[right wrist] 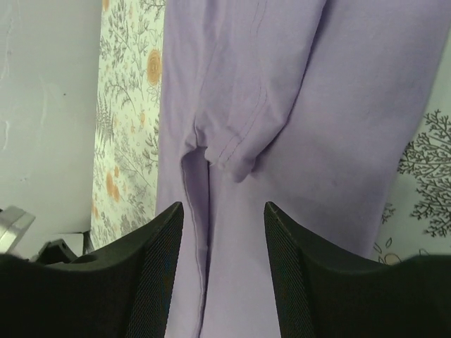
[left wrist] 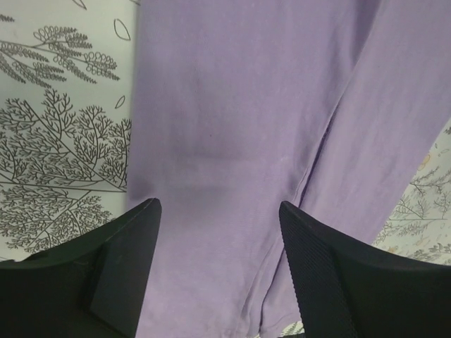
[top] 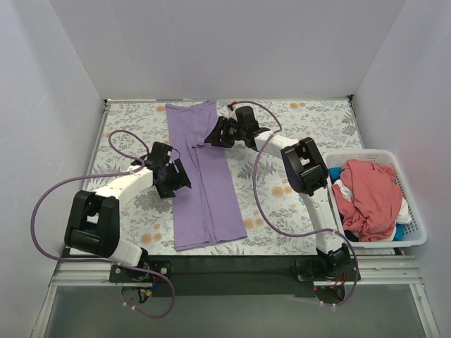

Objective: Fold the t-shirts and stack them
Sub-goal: Fold the tshirt

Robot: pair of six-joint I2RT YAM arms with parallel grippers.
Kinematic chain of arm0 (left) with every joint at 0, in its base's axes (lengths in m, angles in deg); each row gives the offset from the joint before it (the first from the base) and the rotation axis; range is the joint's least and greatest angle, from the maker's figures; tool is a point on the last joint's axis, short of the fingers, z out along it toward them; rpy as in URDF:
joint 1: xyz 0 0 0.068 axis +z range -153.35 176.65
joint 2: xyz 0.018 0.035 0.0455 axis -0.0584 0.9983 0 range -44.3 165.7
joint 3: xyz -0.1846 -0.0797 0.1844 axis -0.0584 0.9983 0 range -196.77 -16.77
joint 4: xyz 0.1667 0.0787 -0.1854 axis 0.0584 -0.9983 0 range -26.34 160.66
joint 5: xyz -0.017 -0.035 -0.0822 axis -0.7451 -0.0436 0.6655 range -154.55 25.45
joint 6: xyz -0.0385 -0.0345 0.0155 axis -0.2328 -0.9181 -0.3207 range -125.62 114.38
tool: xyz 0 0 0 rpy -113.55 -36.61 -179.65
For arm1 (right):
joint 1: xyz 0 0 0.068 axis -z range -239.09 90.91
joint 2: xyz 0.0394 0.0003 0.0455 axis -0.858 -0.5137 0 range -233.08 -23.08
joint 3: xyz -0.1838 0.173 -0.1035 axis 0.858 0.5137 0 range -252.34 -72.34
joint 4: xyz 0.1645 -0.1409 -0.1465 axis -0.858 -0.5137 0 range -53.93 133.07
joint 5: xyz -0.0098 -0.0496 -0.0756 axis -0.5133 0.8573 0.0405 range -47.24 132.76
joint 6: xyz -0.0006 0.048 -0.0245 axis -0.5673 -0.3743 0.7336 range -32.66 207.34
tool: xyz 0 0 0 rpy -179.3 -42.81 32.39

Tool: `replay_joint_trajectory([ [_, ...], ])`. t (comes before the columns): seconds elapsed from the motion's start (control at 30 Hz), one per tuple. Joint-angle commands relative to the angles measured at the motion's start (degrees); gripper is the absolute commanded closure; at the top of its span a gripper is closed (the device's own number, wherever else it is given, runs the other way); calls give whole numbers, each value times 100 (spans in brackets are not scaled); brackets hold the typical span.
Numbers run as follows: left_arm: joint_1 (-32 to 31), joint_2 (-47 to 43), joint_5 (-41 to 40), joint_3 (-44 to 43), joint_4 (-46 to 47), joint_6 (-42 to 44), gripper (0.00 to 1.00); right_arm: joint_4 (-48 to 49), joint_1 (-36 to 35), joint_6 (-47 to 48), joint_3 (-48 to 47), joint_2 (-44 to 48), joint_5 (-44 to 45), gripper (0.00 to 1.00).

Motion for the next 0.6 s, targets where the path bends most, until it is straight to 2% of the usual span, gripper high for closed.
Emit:
replay_joint_trajectory([
  [0.0,-12,-323,206,142,-108,-55,35,599,13,-508,-474,-129,63,44],
  [0.33,-12,-367,460,564,-336,-2,48,889,-31,-991,-632,-569,151,46],
  [0.57,-21,-384,531,634,-380,24,49,951,-110,-1202,-913,-912,72,49],
])
